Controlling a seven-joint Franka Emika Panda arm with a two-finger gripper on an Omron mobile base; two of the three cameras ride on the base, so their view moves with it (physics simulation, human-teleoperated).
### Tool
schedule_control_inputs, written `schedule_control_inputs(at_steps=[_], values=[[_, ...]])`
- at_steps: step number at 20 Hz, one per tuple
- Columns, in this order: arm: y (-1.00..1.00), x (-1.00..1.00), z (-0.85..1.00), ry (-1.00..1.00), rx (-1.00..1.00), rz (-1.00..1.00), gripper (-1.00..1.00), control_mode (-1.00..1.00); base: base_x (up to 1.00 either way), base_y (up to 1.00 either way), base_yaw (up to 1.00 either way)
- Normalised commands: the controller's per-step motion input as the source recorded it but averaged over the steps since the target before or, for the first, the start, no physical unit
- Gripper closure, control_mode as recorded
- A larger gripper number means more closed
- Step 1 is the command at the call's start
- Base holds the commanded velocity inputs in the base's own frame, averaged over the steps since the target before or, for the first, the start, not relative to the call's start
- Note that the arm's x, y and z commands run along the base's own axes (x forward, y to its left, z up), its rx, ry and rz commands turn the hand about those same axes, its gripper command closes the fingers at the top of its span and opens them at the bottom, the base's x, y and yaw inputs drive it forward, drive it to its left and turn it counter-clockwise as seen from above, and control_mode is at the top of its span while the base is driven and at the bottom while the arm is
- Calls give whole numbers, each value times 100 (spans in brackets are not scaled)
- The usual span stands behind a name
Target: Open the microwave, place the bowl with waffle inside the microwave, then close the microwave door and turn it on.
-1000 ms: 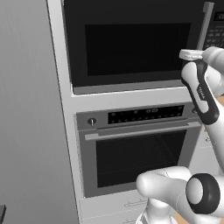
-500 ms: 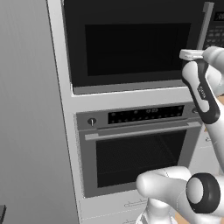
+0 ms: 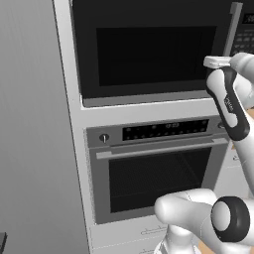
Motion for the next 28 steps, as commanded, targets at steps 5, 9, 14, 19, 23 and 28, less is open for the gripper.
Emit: schedule_control_inputs(at_steps=[5, 9, 14, 19, 23, 28], values=[[0, 0, 0, 0, 0, 0, -100, -100, 0, 0, 0], [0, 0, 0, 0, 0, 0, 100, -100, 0, 0, 0], [0, 0, 0, 0, 0, 0, 100, -100, 0, 0, 0], [0, -15, 0, 0, 0, 0, 100, -100, 0, 0, 0], [0, -38, 0, 0, 0, 0, 100, -100, 0, 0, 0], [0, -44, 0, 0, 0, 0, 100, -100, 0, 0, 0]])
